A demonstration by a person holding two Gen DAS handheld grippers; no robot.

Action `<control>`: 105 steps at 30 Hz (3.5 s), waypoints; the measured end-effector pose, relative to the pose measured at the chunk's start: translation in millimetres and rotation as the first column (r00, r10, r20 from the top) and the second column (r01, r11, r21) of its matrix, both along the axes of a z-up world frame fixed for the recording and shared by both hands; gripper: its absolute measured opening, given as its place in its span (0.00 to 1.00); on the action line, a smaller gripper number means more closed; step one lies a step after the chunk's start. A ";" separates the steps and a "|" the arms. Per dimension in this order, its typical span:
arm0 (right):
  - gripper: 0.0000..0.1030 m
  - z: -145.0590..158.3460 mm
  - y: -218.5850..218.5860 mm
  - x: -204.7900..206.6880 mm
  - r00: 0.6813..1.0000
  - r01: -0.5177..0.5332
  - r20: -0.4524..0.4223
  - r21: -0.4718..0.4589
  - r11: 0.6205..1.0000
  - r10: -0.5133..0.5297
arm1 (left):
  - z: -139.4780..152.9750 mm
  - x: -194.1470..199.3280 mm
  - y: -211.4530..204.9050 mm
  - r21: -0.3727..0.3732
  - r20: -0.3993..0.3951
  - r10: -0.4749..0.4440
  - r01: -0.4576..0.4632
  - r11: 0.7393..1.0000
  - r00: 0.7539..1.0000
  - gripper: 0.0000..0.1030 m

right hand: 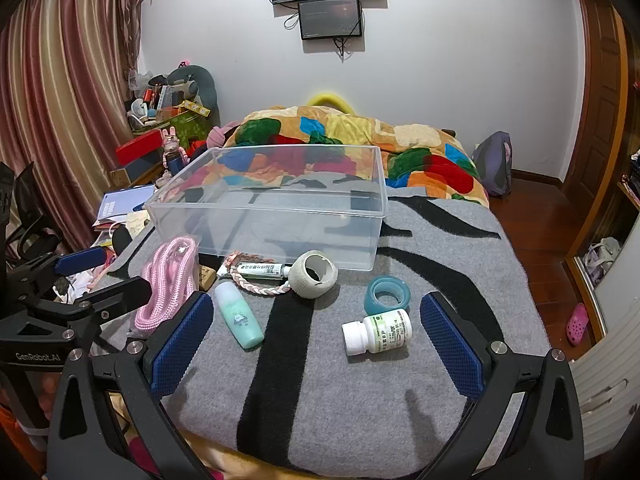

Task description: Organize objects

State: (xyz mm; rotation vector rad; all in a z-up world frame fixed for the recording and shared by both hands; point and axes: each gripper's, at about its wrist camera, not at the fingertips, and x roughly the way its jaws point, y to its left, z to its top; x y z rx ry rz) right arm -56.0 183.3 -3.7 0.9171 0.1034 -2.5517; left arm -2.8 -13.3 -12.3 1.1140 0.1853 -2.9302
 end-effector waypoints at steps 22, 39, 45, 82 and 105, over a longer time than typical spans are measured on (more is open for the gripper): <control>1.00 1.1 -3.2 3.2 1.000 -0.008 0.001 -0.002 1.000 0.008 | -0.8 -0.5 0.4 0.000 0.003 -0.001 0.001 1.000 1.000 1.00; 1.00 1.0 -4.1 3.5 1.000 -0.008 0.004 -0.004 1.000 0.008 | -1.1 -0.6 0.6 0.000 0.004 0.001 -0.001 1.000 1.000 1.00; 1.00 1.0 -4.7 3.9 1.000 -0.009 0.004 -0.003 1.000 0.009 | -0.6 -0.8 0.7 0.000 0.003 0.001 -0.001 1.000 1.000 1.00; 1.00 -31.6 22.6 -20.9 0.991 0.089 0.100 -0.003 0.996 -0.088 | -35.6 -36.6 -23.9 0.057 0.174 0.069 -0.080 0.995 0.982 1.00; 0.47 -60.1 25.2 -38.2 0.987 0.040 0.157 0.030 0.999 -0.044 | -51.0 -30.6 -12.7 -0.005 0.150 0.060 -0.060 0.998 0.987 0.61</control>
